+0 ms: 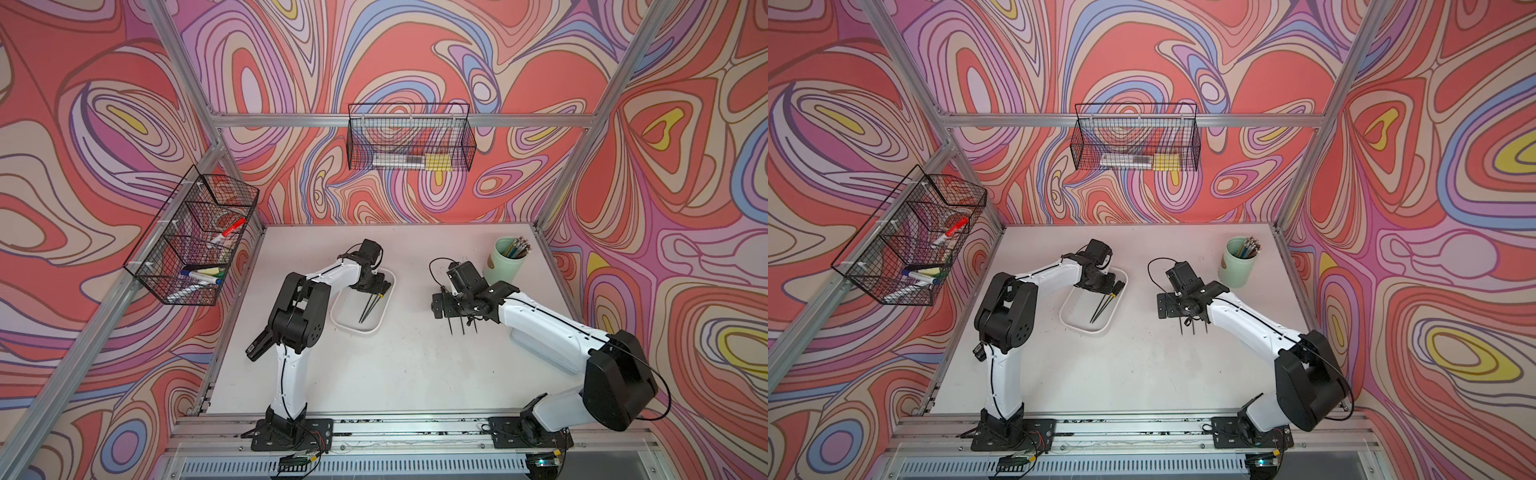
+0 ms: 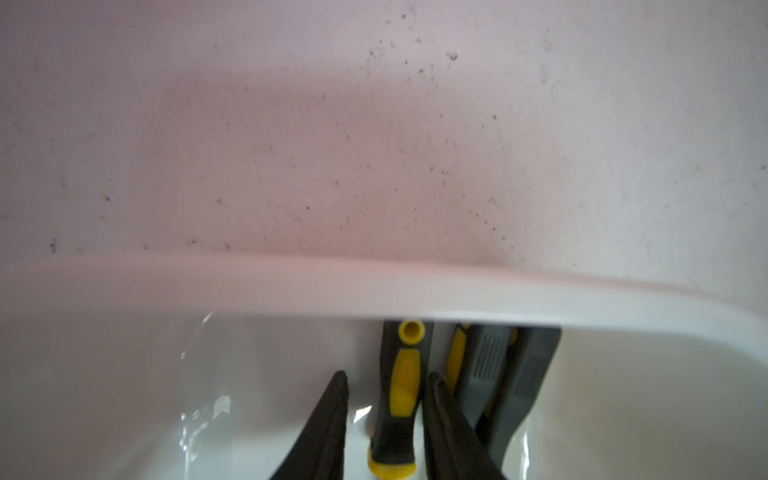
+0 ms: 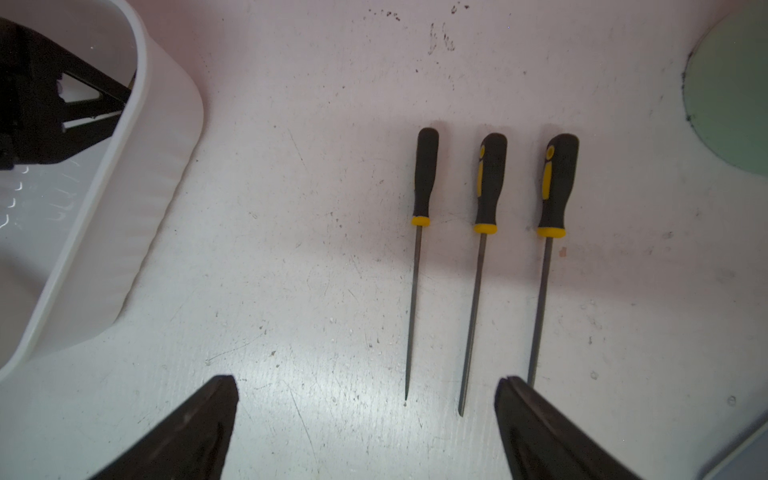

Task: Take the file tool out of the storage box
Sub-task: Pick up the file tool from the storage box.

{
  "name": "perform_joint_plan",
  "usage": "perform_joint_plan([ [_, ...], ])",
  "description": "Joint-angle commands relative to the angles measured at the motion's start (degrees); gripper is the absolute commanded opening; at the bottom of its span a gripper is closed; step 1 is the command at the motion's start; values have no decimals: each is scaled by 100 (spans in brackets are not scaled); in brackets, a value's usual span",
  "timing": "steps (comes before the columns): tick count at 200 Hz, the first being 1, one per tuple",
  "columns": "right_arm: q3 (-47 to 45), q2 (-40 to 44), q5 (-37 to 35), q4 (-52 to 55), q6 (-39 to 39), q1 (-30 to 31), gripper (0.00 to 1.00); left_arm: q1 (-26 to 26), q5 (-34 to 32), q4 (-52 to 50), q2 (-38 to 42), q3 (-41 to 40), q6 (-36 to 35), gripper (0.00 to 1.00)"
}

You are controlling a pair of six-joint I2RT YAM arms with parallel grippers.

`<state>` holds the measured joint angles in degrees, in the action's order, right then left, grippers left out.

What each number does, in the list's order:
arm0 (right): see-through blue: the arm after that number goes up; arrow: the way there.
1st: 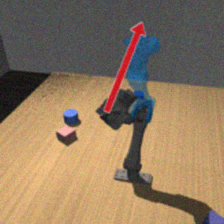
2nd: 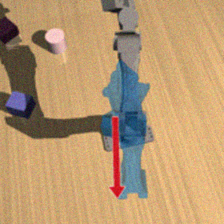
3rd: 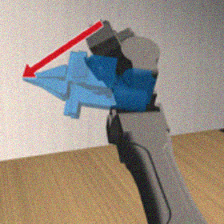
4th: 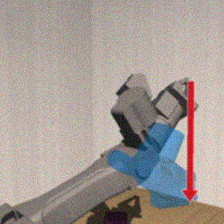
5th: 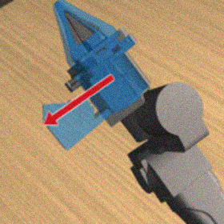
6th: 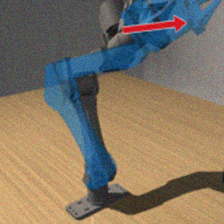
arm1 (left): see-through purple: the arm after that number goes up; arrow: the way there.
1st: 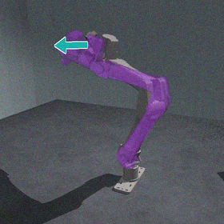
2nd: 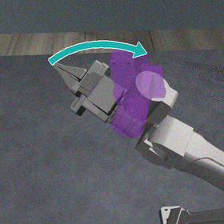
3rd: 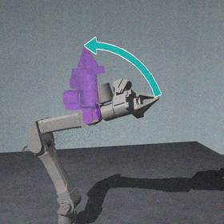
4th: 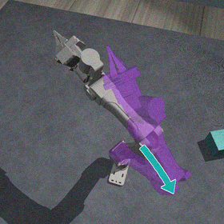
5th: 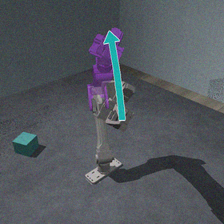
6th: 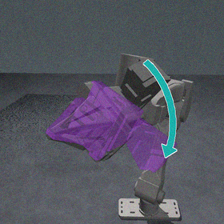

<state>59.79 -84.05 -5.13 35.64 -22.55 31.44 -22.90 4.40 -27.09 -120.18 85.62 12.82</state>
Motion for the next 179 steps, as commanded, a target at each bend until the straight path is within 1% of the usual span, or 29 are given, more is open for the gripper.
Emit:
perform_joint_plan([
  [1, -81, 196, -57, -71, 27, -24, 98, 13, -36, -215, -171, 156, -69, 33],
  [11, -99, 221, -56, -74, 13, -23, 98, 13, -48, -224, -181, 174, -65, 31],
  [18, -112, 247, -59, -86, 13, -24, 98, 13, -39, -200, -169, 152, -60, 29],
  [23, -129, 258, -57, -96, 13, -24, 98, 15, -29, -179, -154, 140, -56, 26],
  [53, -267, 457, 78, -255, 20, -24, 98, 23, -12, 43, 116, -77, 18, 19],
  [64, -349, 575, 183, -386, 35, -24, 97, 51, 84, 162, 281, -207, 69, 16],
  [86, -497, 781, 491, -641, 46, -24, 96, 147, 302, 474, 710, -555, 239, 14],
  [104, -536, 833, 735, -775, 39, -15, 95, 226, 527, 777, 1153, -894, 430, 10],
  [134, -582, 838, 1173, -1169, -85, 83, 91, 279, 910, 1431, 2011, -1498, 891, 10],
  [151, -574, 797, 1435, -1476, -198, 236, 88, 278, 1096, 1742, 2456, -1778, 1214, 10],
  [179, -419, 565, 1642, -1850, -409, 577, 82, 277, 1496, 2191, 3062, -2198, 1799, 10],
])
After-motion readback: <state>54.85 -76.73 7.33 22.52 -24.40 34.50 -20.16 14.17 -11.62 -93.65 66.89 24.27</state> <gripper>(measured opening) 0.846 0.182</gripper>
